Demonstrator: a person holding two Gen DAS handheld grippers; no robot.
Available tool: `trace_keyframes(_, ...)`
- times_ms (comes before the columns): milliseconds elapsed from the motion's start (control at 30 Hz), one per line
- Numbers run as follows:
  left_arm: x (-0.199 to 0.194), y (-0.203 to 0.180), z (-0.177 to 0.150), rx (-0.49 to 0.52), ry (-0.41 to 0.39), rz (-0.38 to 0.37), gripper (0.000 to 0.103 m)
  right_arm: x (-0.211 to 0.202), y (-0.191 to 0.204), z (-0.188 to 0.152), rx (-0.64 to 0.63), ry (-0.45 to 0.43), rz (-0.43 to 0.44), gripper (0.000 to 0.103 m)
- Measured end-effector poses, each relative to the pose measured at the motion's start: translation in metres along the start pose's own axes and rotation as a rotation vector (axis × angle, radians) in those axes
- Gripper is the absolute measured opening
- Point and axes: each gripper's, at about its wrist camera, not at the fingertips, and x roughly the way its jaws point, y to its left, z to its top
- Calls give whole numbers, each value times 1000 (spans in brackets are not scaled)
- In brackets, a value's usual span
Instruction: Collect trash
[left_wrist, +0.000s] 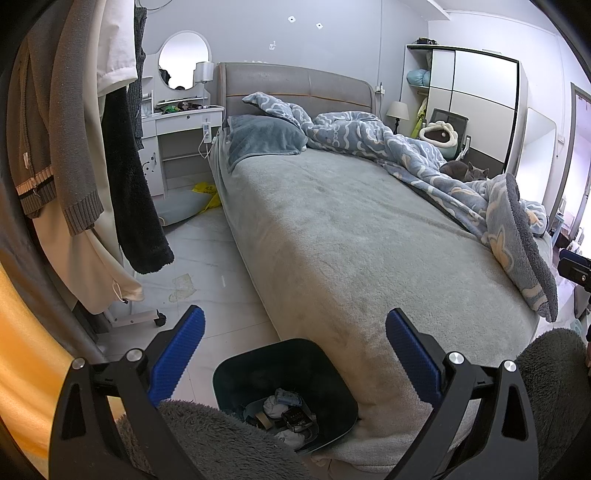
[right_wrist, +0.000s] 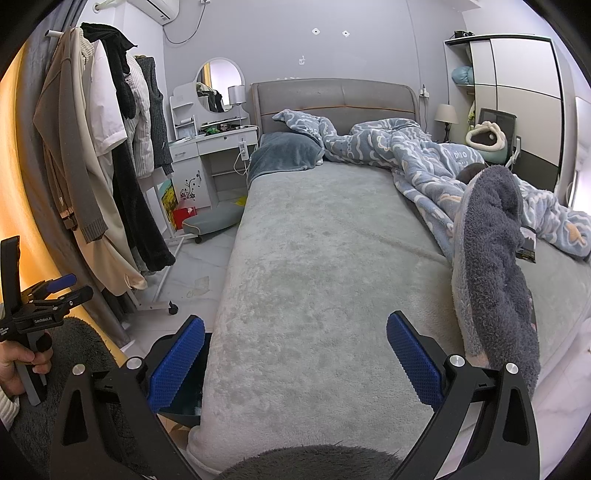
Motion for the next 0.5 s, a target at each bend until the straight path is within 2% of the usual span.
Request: trace_keyframes(500, 1, 3, -1, 2, 4, 5, 100, 0, 0, 0, 1, 0, 0, 100)
